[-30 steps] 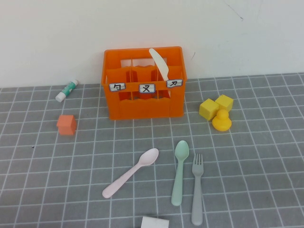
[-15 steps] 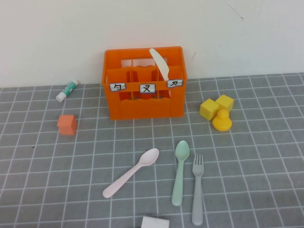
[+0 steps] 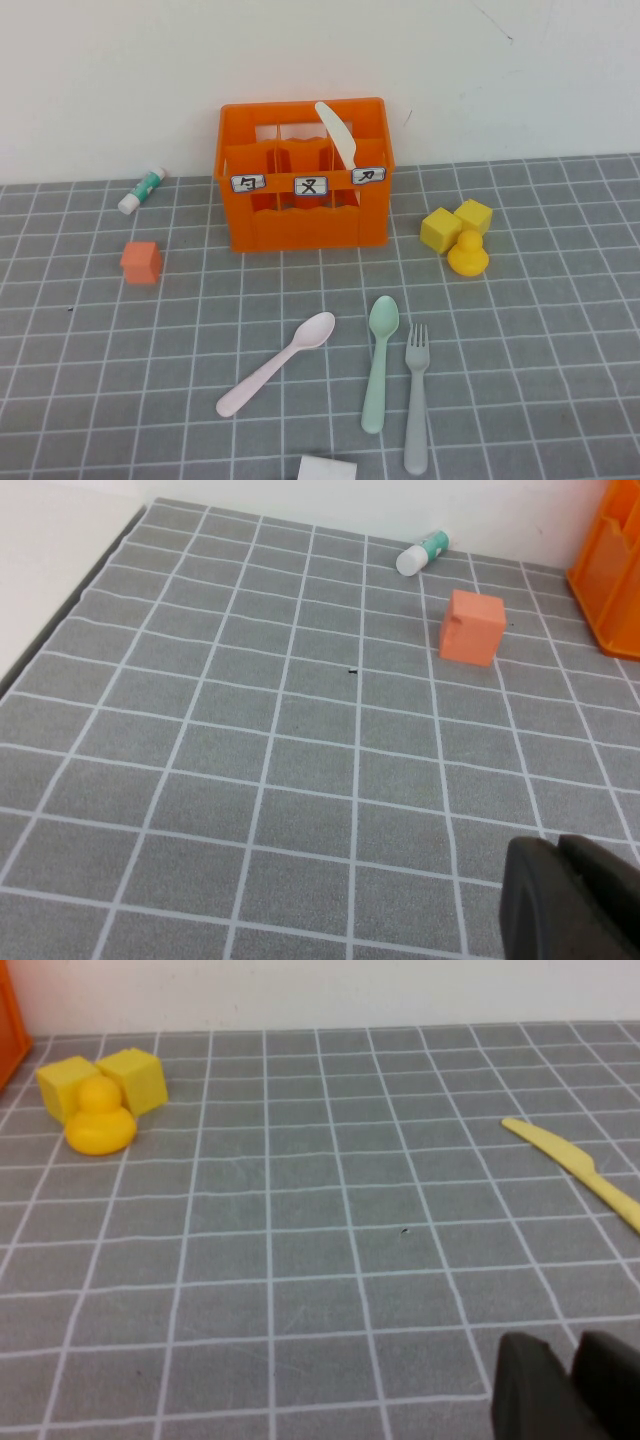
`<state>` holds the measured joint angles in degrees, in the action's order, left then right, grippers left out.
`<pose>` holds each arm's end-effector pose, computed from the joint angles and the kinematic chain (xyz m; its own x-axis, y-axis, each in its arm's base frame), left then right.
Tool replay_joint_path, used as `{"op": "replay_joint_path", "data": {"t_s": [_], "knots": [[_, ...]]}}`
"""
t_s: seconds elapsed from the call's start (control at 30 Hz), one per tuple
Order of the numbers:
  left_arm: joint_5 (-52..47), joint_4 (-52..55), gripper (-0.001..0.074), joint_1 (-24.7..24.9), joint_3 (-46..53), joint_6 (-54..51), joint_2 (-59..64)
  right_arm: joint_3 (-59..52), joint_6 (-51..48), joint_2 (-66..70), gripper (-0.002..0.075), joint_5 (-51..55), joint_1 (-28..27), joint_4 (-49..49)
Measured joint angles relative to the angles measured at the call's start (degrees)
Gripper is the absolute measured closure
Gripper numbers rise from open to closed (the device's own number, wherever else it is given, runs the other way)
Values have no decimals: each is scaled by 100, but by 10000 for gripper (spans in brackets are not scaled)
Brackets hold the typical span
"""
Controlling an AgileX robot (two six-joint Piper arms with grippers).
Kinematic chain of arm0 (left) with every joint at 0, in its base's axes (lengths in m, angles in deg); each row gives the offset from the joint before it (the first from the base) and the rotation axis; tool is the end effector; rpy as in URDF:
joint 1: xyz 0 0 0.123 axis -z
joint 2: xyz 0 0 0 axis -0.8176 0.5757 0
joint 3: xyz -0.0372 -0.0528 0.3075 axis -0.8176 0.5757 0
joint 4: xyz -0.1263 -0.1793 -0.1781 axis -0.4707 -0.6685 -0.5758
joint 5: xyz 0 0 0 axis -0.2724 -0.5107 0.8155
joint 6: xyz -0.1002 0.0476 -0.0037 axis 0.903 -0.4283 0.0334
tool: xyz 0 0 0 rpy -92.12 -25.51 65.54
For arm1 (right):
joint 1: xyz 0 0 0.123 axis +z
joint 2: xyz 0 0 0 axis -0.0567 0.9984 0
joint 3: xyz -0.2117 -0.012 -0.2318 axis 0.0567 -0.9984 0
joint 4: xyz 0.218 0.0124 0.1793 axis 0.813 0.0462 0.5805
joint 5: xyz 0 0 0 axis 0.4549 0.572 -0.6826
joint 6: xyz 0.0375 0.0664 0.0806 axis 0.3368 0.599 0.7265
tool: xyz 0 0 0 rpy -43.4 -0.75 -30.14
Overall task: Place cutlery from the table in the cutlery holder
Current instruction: Pick up the spoon
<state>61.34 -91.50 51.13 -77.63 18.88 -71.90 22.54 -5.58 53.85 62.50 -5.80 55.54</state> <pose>0.0743 0.0013 0.1710 -0.2386 -0.2638 -0.9346 -0.0955 0.9641 -0.2477 0.0747 -0.0041 0.1690 -0.2536 -0.0121 -0.9672 0.0464 0.9986 -0.0247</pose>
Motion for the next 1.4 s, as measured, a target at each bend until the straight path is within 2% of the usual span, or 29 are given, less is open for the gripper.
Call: {"op": "replay_joint_path", "data": {"t_s": [0.97, 1.0, 1.1, 1.17, 1.4], "knots": [[53, -77, 736, 0, 0, 57, 0, 0, 0, 1, 635, 0, 0, 0], [95, -252, 736, 0, 12, 185, 0, 0, 0, 1, 635, 0, 0, 0], [539, -1981, 736, 0, 43, 1265, 0, 0, 0, 1, 635, 0, 0, 0], [745, -2765, 736, 0, 49, 1725, 0, 0, 0, 1, 635, 0, 0, 0], [1737, -3411, 736, 0, 49, 1869, 0, 0, 0, 1, 636, 0, 0, 0]]}}
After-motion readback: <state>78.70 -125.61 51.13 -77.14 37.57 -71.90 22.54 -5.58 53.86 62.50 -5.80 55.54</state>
